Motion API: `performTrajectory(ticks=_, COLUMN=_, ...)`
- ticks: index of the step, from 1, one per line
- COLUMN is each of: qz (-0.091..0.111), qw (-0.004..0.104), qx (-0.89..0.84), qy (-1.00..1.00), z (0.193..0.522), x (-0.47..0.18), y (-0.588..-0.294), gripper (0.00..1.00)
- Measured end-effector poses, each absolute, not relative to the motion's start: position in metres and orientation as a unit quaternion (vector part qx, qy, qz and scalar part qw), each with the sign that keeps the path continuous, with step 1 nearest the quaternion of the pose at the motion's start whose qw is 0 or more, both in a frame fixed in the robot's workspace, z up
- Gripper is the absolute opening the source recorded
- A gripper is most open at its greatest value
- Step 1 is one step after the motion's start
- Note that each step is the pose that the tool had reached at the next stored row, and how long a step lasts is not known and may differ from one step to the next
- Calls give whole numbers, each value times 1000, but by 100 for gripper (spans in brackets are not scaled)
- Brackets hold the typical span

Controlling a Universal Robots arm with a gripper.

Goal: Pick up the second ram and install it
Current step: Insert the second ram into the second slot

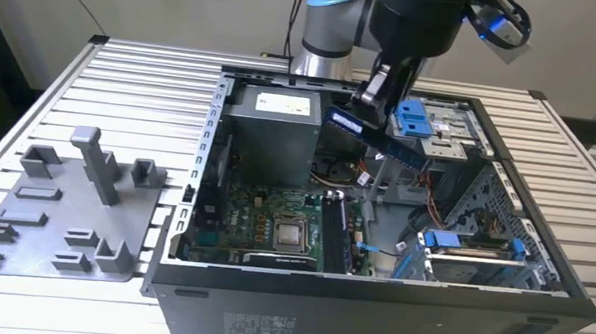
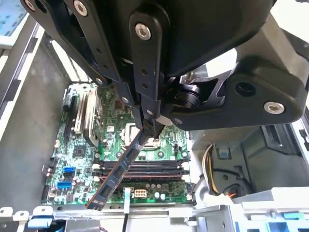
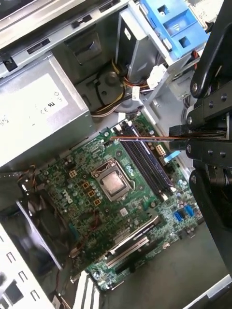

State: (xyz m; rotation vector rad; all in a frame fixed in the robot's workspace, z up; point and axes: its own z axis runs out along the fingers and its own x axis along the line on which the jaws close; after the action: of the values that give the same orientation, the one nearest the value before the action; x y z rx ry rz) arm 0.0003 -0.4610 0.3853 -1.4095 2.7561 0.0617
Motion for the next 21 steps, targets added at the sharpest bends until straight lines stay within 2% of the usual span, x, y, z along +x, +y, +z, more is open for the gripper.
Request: performTrajectory(ticks=21, qz=19, qw=18, qx=-292, qy=956, z=379, x=0, y=-461, gripper=14)
